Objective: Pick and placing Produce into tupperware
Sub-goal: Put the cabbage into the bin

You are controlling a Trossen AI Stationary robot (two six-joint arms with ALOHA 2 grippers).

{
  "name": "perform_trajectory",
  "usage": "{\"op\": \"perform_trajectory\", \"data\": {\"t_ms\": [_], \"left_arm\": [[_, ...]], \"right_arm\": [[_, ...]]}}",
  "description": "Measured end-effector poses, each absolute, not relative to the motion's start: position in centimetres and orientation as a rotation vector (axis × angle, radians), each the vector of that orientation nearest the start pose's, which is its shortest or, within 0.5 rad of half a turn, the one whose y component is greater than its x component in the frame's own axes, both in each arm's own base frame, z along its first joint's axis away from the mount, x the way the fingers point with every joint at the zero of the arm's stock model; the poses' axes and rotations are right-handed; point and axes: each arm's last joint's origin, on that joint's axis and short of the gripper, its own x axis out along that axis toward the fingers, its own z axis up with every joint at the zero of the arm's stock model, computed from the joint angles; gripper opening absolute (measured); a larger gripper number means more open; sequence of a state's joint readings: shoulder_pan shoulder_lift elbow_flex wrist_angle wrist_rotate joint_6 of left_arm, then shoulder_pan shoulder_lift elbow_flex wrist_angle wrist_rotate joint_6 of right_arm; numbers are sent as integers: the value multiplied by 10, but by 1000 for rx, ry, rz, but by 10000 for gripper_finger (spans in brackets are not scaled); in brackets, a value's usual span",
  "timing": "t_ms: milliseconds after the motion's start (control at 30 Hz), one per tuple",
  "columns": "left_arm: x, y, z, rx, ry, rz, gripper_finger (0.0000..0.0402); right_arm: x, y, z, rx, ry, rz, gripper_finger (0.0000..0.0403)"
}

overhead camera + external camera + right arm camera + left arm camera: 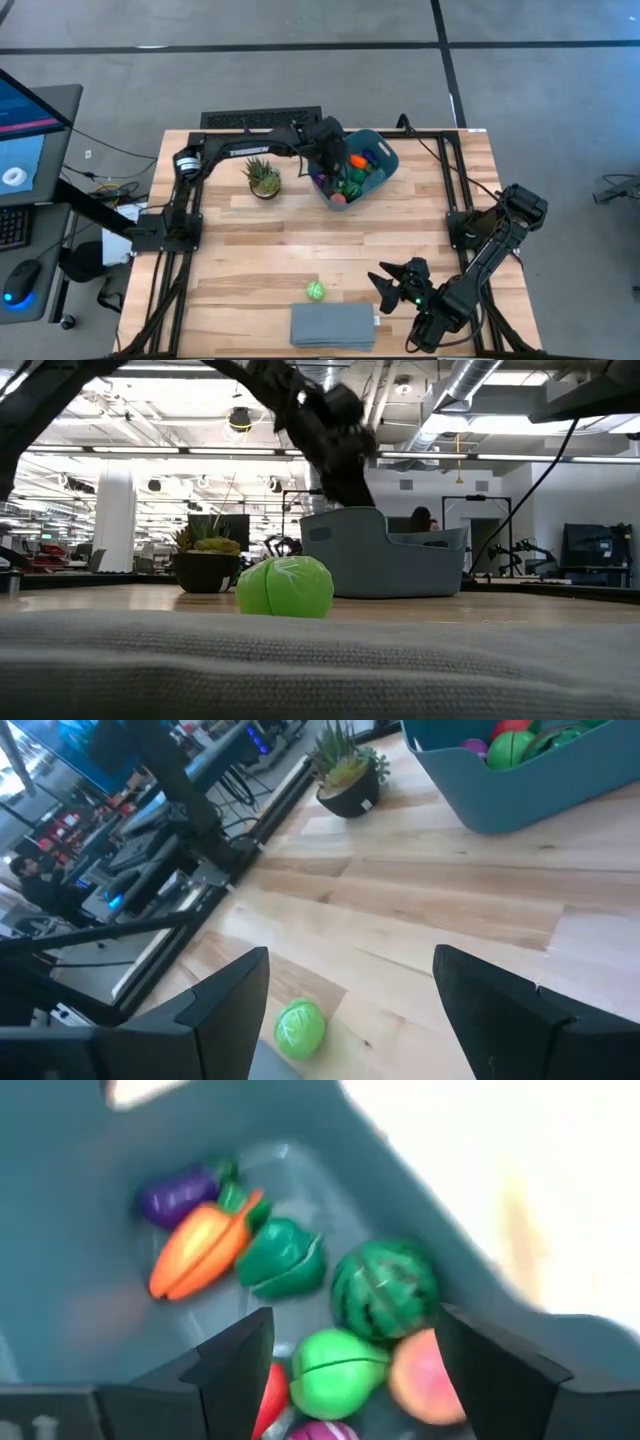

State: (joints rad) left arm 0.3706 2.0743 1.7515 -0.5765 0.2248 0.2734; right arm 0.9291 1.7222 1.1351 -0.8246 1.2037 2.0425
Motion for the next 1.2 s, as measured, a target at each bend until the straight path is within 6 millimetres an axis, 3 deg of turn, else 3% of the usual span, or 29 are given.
{"op": "perform_trajectory", "data": {"t_ms": [167, 367, 533, 667, 833, 1000, 1200], "left_arm": [[409, 151, 286, 62, 796, -27, 277], [365, 125, 346, 62, 738, -136, 275], [320, 83, 362, 31, 790, -269, 275], [286, 51, 349, 32, 806, -305, 275], [252, 15, 307, -26, 772, -326, 275], [238, -15, 268, -74, 703, -309, 274], [233, -35, 247, -89, 687, -273, 274]], "right_arm": [[207, 232, 201, 716, 161, -671, 306], [206, 233, 201, 704, 192, -668, 306], [203, 236, 198, 708, 320, -659, 306], [207, 239, 197, 689, 384, -634, 306], [219, 235, 195, 673, 563, -610, 306], [243, 226, 197, 642, 616, -546, 306], [273, 217, 187, 639, 745, -435, 303]]}}
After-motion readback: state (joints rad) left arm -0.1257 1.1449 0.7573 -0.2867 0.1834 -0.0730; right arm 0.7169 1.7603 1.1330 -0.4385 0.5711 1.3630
